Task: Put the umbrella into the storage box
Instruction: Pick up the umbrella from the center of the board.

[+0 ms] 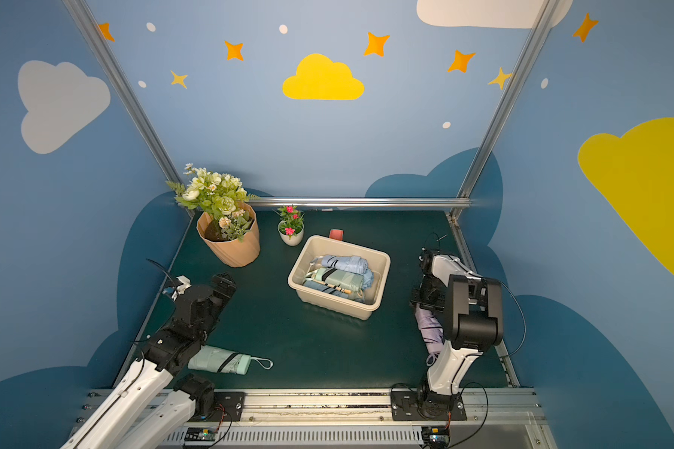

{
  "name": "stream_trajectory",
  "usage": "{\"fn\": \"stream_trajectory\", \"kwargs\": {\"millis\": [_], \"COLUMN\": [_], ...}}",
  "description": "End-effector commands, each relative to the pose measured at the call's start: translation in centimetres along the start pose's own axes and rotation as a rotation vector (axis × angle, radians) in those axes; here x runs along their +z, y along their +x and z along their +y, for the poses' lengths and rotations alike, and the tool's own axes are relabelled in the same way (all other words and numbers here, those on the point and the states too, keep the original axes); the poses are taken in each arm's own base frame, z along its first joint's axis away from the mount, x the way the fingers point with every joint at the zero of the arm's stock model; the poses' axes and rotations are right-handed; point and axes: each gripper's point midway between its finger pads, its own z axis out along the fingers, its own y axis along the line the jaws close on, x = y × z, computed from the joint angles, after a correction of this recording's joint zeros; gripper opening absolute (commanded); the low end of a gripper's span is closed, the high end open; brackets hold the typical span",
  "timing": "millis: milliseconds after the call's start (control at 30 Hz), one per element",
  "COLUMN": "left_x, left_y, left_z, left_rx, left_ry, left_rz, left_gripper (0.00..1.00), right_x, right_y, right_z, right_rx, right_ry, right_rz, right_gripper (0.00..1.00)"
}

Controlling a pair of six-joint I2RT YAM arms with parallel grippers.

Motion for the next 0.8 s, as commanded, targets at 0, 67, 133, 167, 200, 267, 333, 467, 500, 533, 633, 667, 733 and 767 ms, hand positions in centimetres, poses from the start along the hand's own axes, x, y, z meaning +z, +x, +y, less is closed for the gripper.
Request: {"fn": "stream_trajectory", "kwargs": {"millis": [0, 67, 133, 167, 200, 267, 333, 467, 500, 533, 633, 667, 733, 767], "left_x": [-0.1, -0.1, -0.1, -0.2, -0.2, -0.4, -0.5, -0.6, -0.6, -0.6, -0.6, -0.6, -0.5, -0.5], "left_y": [-0.5, -0.5, -0.5, -0.5, -0.6, -0.6, -0.7, -0.7, -0.7, -0.6, -0.5, -0.5, -0.3, -0.3], "left_z": [-0.9, -0.9, -0.9, -0.9, -0.9, -0.7, -0.7, -0.5, -0.5, -0.5, -0.4, -0.3, -0.1, 0.0], "left_rx": [-0.002, -0.002, -0.001, -0.002, -0.002, -0.004, -0.006, -0.009, -0.009, -0.008, -0.007, -0.009, -0.015, -0.019], "left_ry": [0.024, 0.023, 0.024, 0.024, 0.024, 0.023, 0.025, 0.024, 0.024, 0.024, 0.018, 0.015, 0.010, 0.007], "left_rz": [-0.004, -0.002, -0.001, -0.002, -0.003, -0.005, -0.006, -0.008, -0.006, -0.004, 0.001, 0.003, 0.007, 0.009], "left_gripper": [1.00, 1.00, 1.00, 1.00, 1.00, 0.99, 0.99, 0.99, 0.99, 0.99, 0.99, 0.99, 0.99, 0.99], "right_x": [-0.4, -1.3, -2.4, -3.1, -3.7, -5.0, -6.4, -9.8, -10.9, -11.9, -15.7, -17.2, -19.9, -21.3], "right_y": [0.9, 0.6, 0.3, 0.1, 0.0, -0.2, -0.3, -0.3, -0.2, -0.2, -0.2, -0.2, -0.3, -0.3], "right_z": [0.8, 1.0, 1.2, 1.3, 1.3, 1.5, 1.5, 1.5, 1.5, 1.5, 1.8, 2.0, 2.2, 2.4], "right_rx": [0.033, 0.040, 0.047, 0.047, 0.052, 0.057, 0.068, 0.094, 0.096, 0.098, 0.081, 0.079, 0.091, 0.097], "right_ry": [-0.049, -0.065, -0.086, -0.099, -0.107, -0.129, -0.147, -0.187, -0.198, -0.205, -0.257, -0.283, -0.328, -0.354], "right_rz": [0.010, -0.021, -0.061, -0.086, -0.109, -0.159, -0.210, -0.328, -0.362, -0.395, -0.513, -0.560, -0.651, -0.703], "right_gripper": [0.45, 0.39, 0.36, 0.32, 0.30, 0.28, 0.23, 0.20, 0.19, 0.18, 0.15, 0.14, 0.13, 0.13]}}
